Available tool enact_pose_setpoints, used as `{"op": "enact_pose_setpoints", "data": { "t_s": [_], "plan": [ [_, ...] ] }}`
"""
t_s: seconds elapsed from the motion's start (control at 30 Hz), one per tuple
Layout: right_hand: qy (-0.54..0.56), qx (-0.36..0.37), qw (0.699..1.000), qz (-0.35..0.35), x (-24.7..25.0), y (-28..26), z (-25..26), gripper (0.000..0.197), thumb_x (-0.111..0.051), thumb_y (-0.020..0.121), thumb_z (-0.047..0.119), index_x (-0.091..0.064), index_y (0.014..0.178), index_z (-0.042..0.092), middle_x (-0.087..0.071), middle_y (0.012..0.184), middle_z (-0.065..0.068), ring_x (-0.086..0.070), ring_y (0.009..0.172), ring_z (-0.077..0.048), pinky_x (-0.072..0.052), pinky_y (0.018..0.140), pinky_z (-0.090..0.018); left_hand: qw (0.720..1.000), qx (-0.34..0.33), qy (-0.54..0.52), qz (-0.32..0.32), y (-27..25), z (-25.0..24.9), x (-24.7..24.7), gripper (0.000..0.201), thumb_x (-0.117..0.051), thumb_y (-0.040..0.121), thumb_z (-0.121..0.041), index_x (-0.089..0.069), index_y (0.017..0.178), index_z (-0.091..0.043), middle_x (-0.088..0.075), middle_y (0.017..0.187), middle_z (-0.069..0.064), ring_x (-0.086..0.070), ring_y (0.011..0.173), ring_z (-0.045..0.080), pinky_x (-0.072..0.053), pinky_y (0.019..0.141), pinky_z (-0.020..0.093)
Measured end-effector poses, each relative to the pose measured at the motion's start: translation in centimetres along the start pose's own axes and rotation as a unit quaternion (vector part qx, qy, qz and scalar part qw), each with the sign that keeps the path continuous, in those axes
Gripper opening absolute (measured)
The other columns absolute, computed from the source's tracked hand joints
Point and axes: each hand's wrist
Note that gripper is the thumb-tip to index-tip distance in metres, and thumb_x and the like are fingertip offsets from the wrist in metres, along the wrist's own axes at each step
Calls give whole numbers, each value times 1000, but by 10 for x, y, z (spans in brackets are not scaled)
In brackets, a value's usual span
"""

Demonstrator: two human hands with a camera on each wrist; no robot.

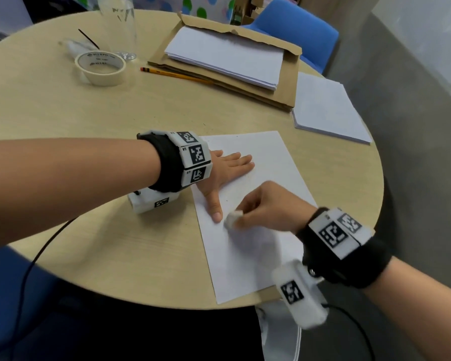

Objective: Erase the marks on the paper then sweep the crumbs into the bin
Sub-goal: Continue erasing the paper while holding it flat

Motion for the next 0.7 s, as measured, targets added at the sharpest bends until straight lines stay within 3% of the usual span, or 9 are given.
{"op": "enact_pose_setpoints", "data": {
  "t_s": [0.1, 0.17, 0.23, 0.33, 0.47, 0.53, 0.63, 0.7],
  "plan": [
    [21, -35, 994, -101, 18, 18, -4, 18, -73, 71, 23, -73, 72, 5, -62, 64, 0, -51, 60, -7, -38, 54, -17, 1000, 3, -2, 1, 0, 0, 0, 136, -72, 63, -61, 27, 144, -15, 29, 154, -1, 21, 144, 17, 7, 118, 42],
    [25, -21, 991, -126, 13, 17, -3, 16, -73, 72, 21, -67, 61, 10, -58, 55, 4, -50, 52, -2, -34, 45, -8, 1000, 3, -2, -2, 0, 0, -1, 136, -72, 63, -61, 27, 144, -15, 29, 154, 0, 21, 144, 18, 6, 118, 42],
    [7, 11, 996, -86, -5, 4, 2, 15, -72, 72, 20, -67, 61, 13, -53, 50, 9, -48, 44, 3, -34, 43, -7, 1000, 5, 3, -5, 1, 0, -1, 136, -72, 63, -61, 27, 144, -15, 29, 154, 0, 21, 144, 17, 6, 118, 42],
    [-7, 25, 999, -29, -14, -6, 6, 10, -74, 71, 21, -72, 70, 11, -54, 49, 12, -47, 44, 4, -35, 45, -8, 1000, 2, 10, -3, 1, 0, -1, 137, -73, 62, -62, 27, 144, -15, 29, 154, 0, 21, 144, 17, 7, 118, 42],
    [-12, 5, 994, -107, 8, 16, 7, 18, -74, 72, 19, -64, 59, 11, -48, 43, 12, -45, 43, -2, -32, 40, -8, 1000, 0, 5, -4, 2, 0, -1, 138, -72, 62, -63, 27, 145, -15, 29, 154, 1, 21, 144, 19, 5, 118, 43],
    [-16, 24, 992, -124, 5, 17, 9, 18, -73, 73, 17, -66, 63, 4, -49, 45, 11, -46, 42, 0, -34, 43, -8, 1000, 0, 1, -9, 3, 0, -2, 138, -72, 62, -62, 27, 145, -14, 29, 154, 2, 20, 144, 20, 5, 118, 43],
    [-43, 50, 996, -55, -10, -2, 9, 15, -71, 74, 19, -73, 79, 5, -60, 62, 2, -49, 52, -3, -37, 51, -9, 1000, -1, 5, -12, 2, 1, -3, 137, -73, 63, -61, 26, 144, -15, 29, 154, 0, 20, 144, 18, 6, 118, 43],
    [-52, 45, 998, -4, -9, -7, 9, 11, -73, 73, 19, -74, 78, 9, -64, 65, 4, -51, 55, -3, -38, 53, -10, 1000, -2, 11, -9, 2, 1, -2, 137, -72, 62, -62, 26, 144, -15, 28, 154, 0, 21, 144, 18, 6, 118, 43]
  ]
}}
Point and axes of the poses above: each hand's wrist, its own y-axis towards the middle knuckle, its own x-axis out of the back of the hand, z = x × y
